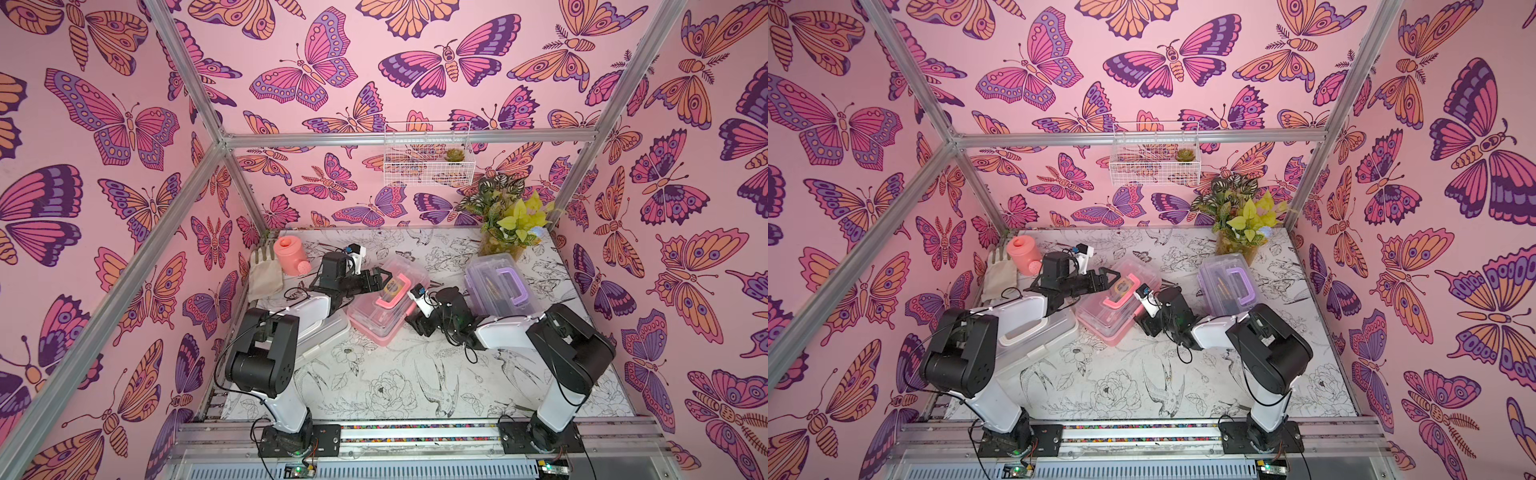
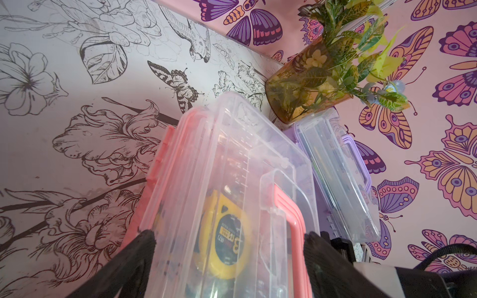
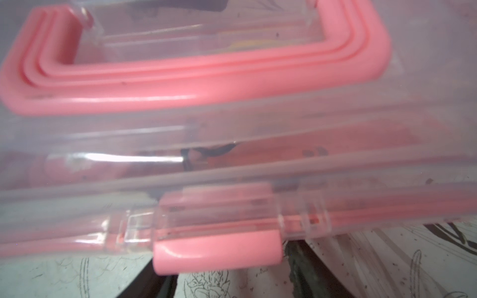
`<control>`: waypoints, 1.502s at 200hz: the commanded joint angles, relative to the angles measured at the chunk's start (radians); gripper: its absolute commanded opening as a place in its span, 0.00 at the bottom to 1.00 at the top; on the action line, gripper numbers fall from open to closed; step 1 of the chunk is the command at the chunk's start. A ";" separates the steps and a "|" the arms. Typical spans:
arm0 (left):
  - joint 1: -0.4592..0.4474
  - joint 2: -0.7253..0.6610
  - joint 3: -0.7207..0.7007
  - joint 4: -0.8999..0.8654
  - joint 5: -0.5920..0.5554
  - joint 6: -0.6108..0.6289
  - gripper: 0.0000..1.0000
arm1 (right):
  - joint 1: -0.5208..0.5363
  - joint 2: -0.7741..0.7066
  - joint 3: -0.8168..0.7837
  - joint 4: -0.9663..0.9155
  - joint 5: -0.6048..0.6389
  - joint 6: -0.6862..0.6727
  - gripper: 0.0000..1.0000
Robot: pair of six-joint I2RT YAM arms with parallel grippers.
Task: Close toolboxes
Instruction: Fasten the toolbox latch on the toolbox.
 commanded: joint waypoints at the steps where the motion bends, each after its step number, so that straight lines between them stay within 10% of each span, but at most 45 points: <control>1: -0.002 0.022 0.004 -0.030 0.052 0.007 0.92 | -0.003 0.015 0.032 0.080 0.035 -0.014 0.57; 50: -0.002 0.016 -0.004 -0.029 0.045 0.011 0.92 | -0.002 0.002 0.028 0.048 0.021 -0.023 0.38; 300: 0.001 -0.001 -0.006 -0.042 0.034 0.007 0.91 | -0.002 0.001 -0.180 0.369 -0.022 0.070 0.37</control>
